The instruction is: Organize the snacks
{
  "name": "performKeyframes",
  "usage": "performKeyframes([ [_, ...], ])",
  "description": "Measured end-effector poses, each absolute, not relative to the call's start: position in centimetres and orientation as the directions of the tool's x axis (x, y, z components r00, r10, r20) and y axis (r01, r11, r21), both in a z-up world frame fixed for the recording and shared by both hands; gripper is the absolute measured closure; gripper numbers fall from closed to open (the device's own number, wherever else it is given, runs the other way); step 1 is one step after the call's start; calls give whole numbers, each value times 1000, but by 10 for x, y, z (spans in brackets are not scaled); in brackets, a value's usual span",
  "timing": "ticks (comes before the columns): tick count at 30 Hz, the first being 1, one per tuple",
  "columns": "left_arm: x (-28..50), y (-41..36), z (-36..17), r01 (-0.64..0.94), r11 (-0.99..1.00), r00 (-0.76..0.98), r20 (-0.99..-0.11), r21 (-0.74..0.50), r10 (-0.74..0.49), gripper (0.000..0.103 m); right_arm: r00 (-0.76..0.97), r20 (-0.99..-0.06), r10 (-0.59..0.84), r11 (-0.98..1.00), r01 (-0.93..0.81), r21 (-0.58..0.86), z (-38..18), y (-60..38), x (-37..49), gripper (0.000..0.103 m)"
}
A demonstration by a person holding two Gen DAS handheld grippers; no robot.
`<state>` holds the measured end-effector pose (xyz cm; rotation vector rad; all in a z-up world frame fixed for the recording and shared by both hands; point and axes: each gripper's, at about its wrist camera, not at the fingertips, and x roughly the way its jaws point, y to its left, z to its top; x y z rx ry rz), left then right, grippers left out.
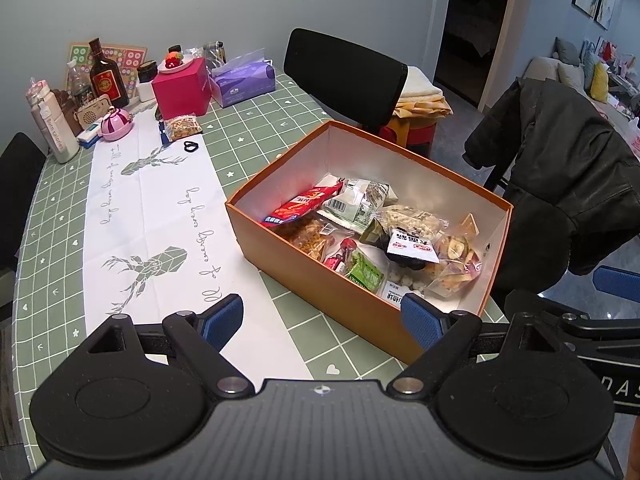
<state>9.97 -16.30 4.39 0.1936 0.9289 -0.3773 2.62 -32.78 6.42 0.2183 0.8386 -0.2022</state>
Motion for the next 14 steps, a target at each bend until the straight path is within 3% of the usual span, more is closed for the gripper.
performKeyframes([
  [14,100,-170,45,419,908,564,-789,21,-243,0,648,-755,-97,954,276,115,60,-333,29,4],
])
